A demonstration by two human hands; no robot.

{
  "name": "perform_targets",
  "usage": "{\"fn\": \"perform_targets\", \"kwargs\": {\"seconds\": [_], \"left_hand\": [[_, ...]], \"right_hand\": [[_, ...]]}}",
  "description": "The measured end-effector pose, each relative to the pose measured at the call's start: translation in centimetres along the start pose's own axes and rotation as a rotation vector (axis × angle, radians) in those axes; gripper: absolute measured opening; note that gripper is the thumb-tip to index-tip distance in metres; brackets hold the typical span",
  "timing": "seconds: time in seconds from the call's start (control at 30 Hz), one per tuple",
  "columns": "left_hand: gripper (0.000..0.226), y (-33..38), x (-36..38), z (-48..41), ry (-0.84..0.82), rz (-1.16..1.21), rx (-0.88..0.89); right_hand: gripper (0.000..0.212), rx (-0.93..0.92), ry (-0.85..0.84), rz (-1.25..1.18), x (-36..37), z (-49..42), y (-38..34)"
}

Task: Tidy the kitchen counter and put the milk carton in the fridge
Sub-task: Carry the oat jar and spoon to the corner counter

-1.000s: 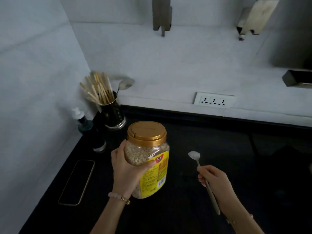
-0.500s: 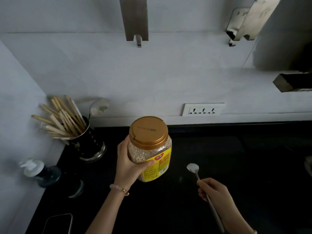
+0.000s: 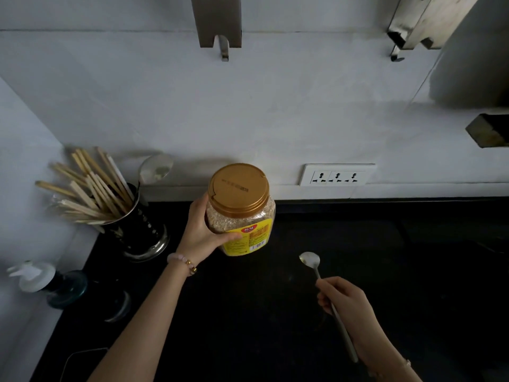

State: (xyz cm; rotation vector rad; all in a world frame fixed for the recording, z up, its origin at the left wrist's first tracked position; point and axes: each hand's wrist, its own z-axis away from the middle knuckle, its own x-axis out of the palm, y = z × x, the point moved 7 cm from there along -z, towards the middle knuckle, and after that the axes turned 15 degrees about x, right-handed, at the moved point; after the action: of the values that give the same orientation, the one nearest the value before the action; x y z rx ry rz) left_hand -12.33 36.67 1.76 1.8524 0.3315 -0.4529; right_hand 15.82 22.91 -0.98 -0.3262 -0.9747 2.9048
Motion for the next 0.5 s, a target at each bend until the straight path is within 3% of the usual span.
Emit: {"fn": "perform_targets", "kwargs": {"seconds": [0.27,0.37,0.5], "left_hand": [[0.100,0.3,0.3,1.7,0.064,0.062,-0.061],[0.085,0.3,-0.2,4.8,0.118,-0.007,-0.108],[0.061,-0.6,-1.7,12.0,0.064,-0.202,-0.182]], "right_hand": [[0.015,0.041,-0.014,-0.026,0.1,0.3,0.9],[0.016,0.039,-0.029,-0.031,0.2,0.7,0.9],[0.017,0.016,-0.080,-0.004,1.7,1.9,0.5]]}}
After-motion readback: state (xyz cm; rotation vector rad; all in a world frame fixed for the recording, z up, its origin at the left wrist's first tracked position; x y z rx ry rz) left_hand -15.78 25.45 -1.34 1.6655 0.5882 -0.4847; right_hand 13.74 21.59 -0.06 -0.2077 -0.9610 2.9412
